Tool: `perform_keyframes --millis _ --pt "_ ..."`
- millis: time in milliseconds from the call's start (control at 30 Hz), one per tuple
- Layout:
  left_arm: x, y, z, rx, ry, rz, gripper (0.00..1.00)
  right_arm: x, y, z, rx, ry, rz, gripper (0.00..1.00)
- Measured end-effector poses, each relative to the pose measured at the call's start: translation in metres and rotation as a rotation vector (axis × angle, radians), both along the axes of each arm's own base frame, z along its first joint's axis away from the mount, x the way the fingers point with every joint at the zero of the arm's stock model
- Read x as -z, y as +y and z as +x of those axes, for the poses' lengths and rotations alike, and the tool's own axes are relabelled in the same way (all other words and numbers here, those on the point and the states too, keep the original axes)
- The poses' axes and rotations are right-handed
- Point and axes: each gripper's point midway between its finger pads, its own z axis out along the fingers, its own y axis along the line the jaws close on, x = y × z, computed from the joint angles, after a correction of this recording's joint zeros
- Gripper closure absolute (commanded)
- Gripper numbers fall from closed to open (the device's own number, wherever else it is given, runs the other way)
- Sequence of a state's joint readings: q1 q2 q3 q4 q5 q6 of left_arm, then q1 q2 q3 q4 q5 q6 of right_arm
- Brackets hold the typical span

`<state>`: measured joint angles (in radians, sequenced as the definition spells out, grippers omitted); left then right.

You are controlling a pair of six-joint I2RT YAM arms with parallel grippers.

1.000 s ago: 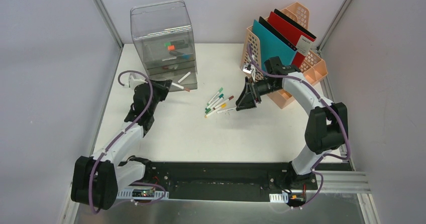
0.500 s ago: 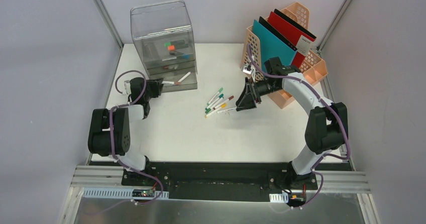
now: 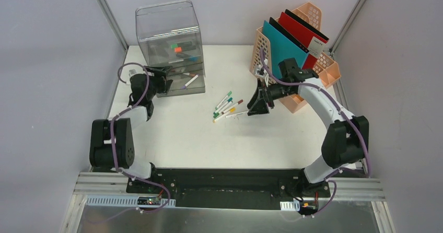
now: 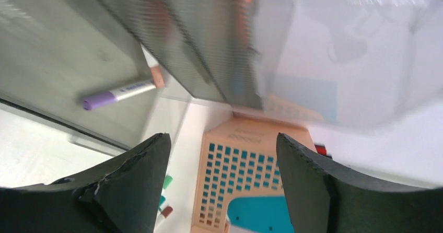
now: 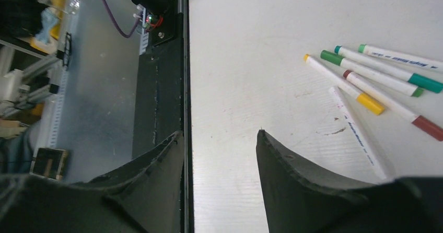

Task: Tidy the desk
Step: Place the stationery in the drawer, then pick up the stationery from the center of the board.

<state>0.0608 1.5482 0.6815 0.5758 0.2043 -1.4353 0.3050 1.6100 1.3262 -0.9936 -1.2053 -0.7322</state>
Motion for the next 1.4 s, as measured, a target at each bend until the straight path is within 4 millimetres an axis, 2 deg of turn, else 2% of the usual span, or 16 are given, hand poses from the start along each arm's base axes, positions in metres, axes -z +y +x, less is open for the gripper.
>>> perform_keyframes --millis 133,267,400,533,633,700,867,1000,1167,1400 --pt "-0.056 -0.016 -0.028 0.12 -0.155 0.109 0.15 -0.015 -0.005 -0.005 -0.006 -0.124 0.001 0.43" --pt "-0.107 -0.037 -0.071 0.261 -0.348 0.233 0.11 -0.029 -0.01 -0.013 -0.012 -0.244 0.011 0.39" --pt "-0.131 -0.056 -0.115 0.389 -0.469 0.334 0.1 -0.036 -0.015 -0.023 -0.026 -0.339 0.023 0.29" --pt "-0.136 -0.075 -0.149 0.491 -0.525 0.403 0.1 -0.041 -0.019 -0.032 -0.049 -0.433 0.043 0.19" --pt "-0.128 -0.099 -0.168 0.598 -0.531 0.437 0.11 -0.042 -0.021 -0.038 -0.065 -0.493 0.053 0.1" --pt "-0.114 -0.119 -0.18 0.692 -0.505 0.455 0.09 -0.042 -0.023 -0.041 -0.079 -0.532 0.059 0.02" --pt "-0.081 -0.157 -0.204 0.879 -0.436 0.511 0.06 -0.038 -0.026 -0.044 -0.116 -0.616 0.067 0.01" --pt "-0.063 -0.174 -0.213 0.968 -0.392 0.603 0.1 -0.037 -0.03 -0.049 -0.123 -0.625 0.061 0.01" --pt "-0.037 -0.196 -0.22 1.084 -0.395 0.756 0.11 -0.03 -0.035 -0.055 -0.119 -0.607 0.024 0.01" --pt "0.026 -0.212 -0.22 1.222 -0.297 0.987 0.09 -0.004 -0.049 -0.064 -0.13 -0.568 -0.063 0.01"
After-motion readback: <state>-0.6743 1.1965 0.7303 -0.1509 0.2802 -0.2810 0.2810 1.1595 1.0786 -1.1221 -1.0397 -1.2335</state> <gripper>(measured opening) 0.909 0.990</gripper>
